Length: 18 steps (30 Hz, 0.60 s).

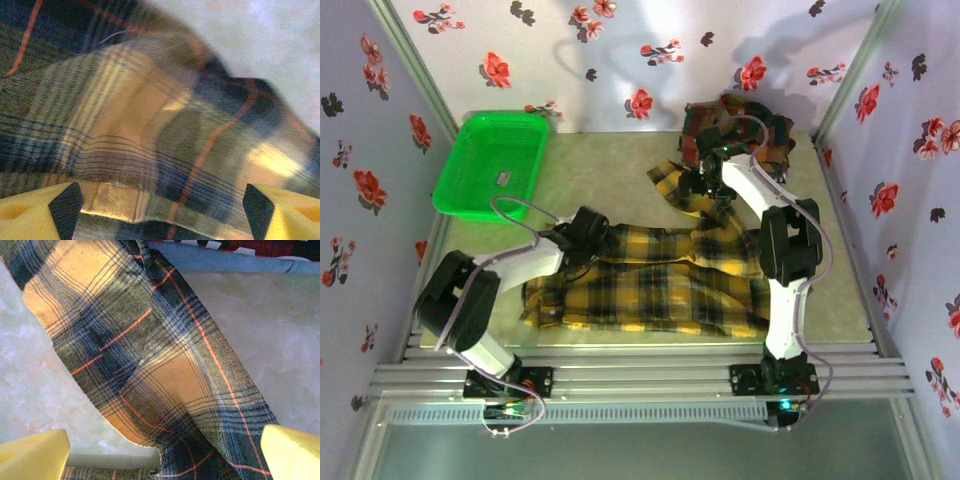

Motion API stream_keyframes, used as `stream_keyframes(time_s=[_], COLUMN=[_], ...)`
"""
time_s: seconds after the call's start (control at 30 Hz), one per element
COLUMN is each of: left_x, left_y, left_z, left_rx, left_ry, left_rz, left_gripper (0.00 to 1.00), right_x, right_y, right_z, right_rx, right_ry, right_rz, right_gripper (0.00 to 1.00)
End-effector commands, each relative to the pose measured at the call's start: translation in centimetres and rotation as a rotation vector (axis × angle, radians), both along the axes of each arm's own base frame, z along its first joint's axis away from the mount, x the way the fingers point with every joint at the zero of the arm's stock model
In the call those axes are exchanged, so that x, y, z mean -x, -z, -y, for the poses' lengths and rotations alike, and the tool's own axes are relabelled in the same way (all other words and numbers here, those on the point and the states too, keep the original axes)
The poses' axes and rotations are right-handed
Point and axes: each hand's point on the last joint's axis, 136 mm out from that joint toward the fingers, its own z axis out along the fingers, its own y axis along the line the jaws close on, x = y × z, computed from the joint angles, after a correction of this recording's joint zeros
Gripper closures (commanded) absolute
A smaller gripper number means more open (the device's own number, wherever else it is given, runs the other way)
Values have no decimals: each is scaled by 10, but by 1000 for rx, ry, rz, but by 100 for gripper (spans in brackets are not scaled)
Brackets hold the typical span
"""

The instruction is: Fold and stack the long sleeve shirts

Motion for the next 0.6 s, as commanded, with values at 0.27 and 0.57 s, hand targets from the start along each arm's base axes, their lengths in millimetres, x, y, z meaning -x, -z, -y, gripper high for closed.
stream_keyframes(time_s=[0.27, 0.57], left_x=[-8, 16], left_y=[-118, -160], left_z=[-23, -44], left_rx=[-105, -176], left_ry=[36, 93], left_rz=[259, 272], left_gripper=[6, 2], right_x=[12, 53], right_y=[-48, -82], right_z=[-13, 0], right_rx=[-188, -158], right_ry=[-13, -23], right_rz=[49, 68], right_gripper=[1, 1])
